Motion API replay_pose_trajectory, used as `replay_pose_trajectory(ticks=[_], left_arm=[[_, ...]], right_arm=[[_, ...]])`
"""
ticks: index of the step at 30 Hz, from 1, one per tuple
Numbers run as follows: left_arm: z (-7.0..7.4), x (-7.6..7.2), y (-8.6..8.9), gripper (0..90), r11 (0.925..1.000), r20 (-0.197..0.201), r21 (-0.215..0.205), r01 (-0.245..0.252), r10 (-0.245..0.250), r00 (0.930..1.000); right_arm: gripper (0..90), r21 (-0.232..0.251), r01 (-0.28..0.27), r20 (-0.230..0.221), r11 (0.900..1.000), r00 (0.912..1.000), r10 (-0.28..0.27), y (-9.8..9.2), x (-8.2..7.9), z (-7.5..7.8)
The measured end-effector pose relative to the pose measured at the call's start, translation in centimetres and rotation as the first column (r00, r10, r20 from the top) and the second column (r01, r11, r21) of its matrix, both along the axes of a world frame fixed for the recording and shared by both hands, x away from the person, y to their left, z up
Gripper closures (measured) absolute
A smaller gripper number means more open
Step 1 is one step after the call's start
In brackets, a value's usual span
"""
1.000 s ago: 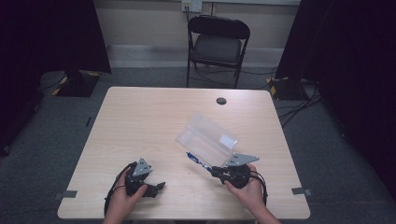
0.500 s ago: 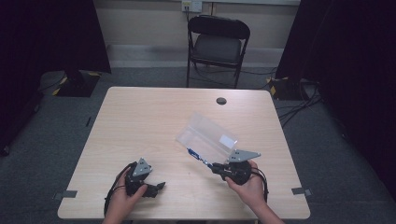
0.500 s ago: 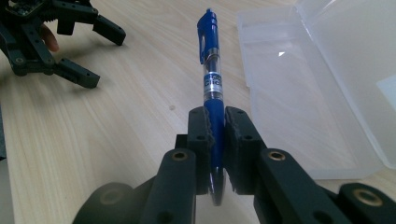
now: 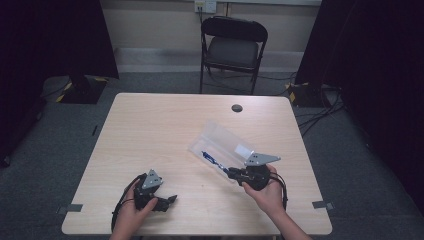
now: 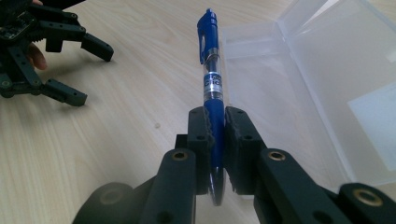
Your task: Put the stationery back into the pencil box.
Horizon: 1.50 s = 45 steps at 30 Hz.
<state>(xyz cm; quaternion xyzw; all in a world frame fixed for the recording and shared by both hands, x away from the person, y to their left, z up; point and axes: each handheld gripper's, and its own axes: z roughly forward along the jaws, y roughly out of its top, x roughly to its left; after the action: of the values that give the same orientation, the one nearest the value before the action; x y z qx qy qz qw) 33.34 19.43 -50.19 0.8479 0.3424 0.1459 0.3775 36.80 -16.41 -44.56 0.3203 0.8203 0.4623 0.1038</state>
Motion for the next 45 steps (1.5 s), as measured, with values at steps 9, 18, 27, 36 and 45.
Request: replay_pose_trajectory(ticks=[9,18,27,36,45], left_arm=[[0.0,0.0,0.0,13.0,1.0,-0.003,0.004,0.001,-0.001,1.0],[0.0,0.0,0.0,13.0,1.0,-0.003,0.004,0.001,-0.001,1.0],[0.0,0.0,0.0,13.0,1.0,-0.003,0.004,0.001,-0.001,1.0],[0.0,0.0,0.0,13.0,1.0,-0.003,0.004,0.001,-0.001,1.0],[0.0,0.0,0.0,13.0,1.0,-0.003,0.004,0.001,-0.001,1.0]], right_arm=[[81.1,-0.003,0.02,0.0,1.0,0.9998,-0.02,-0.2,0.9,0.0],[81.0,-0.009,0.039,0.005,0.999,0.9992,-0.039,-0.4,1.7,-0.3],[80.9,-0.026,0.047,0.013,0.999,0.9988,-0.046,-0.3,2.5,-0.7],[80.9,-0.046,0.049,0.016,0.998,0.9987,-0.049,-0.1,3.1,-1.4],[80.9,-0.052,0.047,0.02,0.998,0.9987,-0.046,0.0,3.5,-2.0]])
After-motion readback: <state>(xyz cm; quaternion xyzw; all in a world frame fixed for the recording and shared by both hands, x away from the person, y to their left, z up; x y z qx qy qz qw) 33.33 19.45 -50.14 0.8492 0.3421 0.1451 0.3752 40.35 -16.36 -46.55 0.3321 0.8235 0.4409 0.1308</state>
